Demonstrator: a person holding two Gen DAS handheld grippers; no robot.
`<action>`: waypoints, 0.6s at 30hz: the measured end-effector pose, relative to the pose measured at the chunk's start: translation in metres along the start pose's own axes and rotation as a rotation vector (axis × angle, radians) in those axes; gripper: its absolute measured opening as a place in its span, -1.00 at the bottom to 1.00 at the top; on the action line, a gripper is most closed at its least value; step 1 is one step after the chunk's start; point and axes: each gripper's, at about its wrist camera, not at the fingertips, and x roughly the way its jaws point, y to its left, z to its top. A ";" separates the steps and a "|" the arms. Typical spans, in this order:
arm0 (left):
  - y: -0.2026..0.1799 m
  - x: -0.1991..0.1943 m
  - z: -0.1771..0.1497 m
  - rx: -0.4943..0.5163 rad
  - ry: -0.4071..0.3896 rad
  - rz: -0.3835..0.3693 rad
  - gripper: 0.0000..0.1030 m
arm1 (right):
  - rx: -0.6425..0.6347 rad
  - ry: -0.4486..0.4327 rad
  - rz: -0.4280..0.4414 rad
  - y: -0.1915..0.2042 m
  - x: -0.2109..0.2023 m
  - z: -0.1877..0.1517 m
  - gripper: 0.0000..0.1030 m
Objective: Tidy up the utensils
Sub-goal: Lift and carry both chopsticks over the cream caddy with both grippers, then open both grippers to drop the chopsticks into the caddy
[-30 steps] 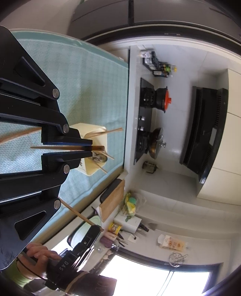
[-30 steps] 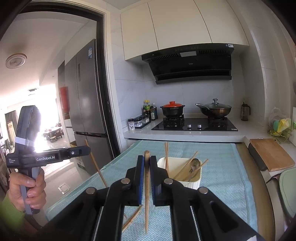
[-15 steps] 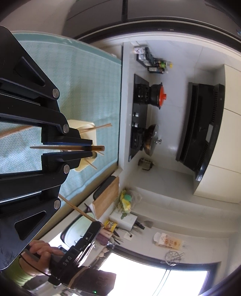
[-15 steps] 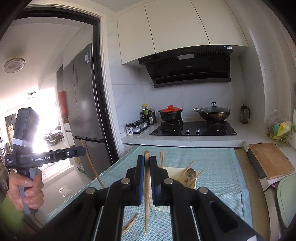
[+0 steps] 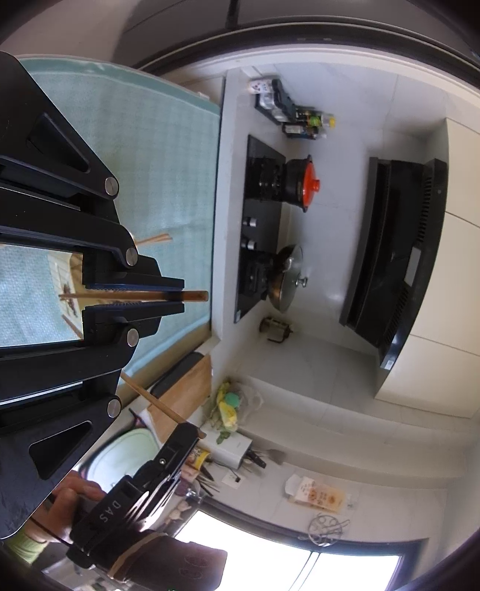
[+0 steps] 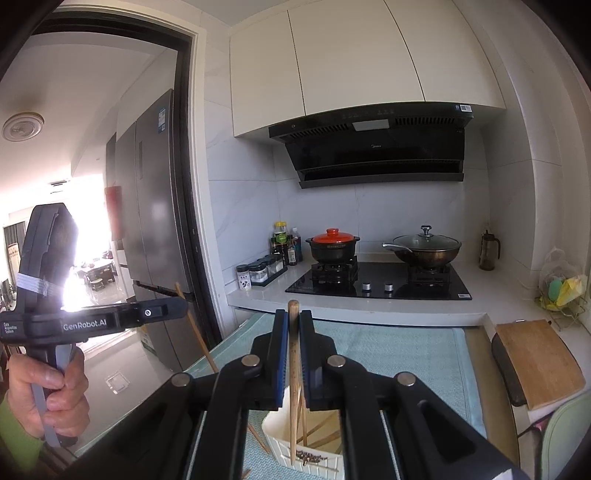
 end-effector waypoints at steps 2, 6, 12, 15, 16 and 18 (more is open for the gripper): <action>-0.002 0.013 0.003 0.015 -0.006 0.027 -0.94 | -0.009 -0.021 -0.015 -0.002 0.013 0.003 -0.87; 0.004 0.043 0.004 0.019 0.015 0.067 -0.94 | 0.001 -0.034 -0.036 -0.010 0.044 0.001 -0.88; 0.025 0.096 -0.017 -0.009 0.148 0.098 -0.94 | 0.098 0.140 0.004 -0.034 0.115 -0.036 -0.88; 0.035 0.119 -0.030 -0.026 0.221 0.113 -0.94 | 0.106 0.272 0.014 -0.038 0.151 -0.062 -0.88; 0.039 0.126 -0.035 -0.030 0.243 0.118 -0.94 | 0.102 0.312 0.015 -0.038 0.162 -0.070 -0.87; 0.043 0.140 -0.040 -0.032 0.278 0.142 -0.92 | 0.110 0.385 0.025 -0.039 0.181 -0.082 -0.86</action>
